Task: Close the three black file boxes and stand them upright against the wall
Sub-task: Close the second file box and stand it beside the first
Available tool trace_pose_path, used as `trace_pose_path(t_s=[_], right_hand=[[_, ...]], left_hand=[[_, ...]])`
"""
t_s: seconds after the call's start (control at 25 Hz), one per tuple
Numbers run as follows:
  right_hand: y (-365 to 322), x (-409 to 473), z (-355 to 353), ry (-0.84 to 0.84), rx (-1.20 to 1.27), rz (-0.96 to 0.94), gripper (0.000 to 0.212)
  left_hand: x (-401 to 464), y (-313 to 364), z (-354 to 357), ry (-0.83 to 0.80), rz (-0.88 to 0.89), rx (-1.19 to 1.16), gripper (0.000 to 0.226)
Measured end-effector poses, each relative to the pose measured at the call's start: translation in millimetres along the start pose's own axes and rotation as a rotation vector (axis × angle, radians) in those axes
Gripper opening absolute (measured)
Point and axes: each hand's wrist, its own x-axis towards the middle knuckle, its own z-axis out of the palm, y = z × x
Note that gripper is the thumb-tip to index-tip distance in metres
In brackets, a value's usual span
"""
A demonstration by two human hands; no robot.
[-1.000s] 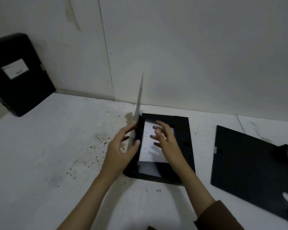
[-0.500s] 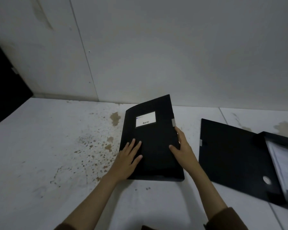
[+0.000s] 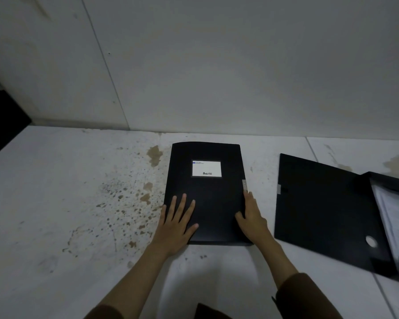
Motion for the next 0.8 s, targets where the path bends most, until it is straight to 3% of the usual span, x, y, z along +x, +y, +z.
trace_pose_path(t_s=[0.28, 0.44, 0.6, 0.72, 0.8], right_hand=[[-16.8, 37.1, 10.8, 0.062, -0.333, -0.023, 0.077], [-8.8, 38.5, 19.0, 0.139, -0.389, -0.047, 0.077], [-9.4, 40.2, 18.8, 0.100, -0.395, -0.034, 0.078], [-13.5, 43.1, 8.1, -0.012, -0.338, -0.020, 0.079], [-17.4, 43.7, -2.6, -0.093, -0.132, 0.016, 0.082]], left_hand=[[2.1, -0.1, 3.7, 0.030, -0.029, -0.025, 0.072], [3.4, -0.7, 6.5, 0.048, -0.034, -0.054, 0.074], [4.2, -3.7, 4.3, 0.058, -0.012, -0.105, 0.077], [5.7, -2.7, -4.6, 0.167, -0.035, -0.331, 0.069], [8.4, 1.9, -9.3, 0.298, -0.211, -0.567, 0.073]])
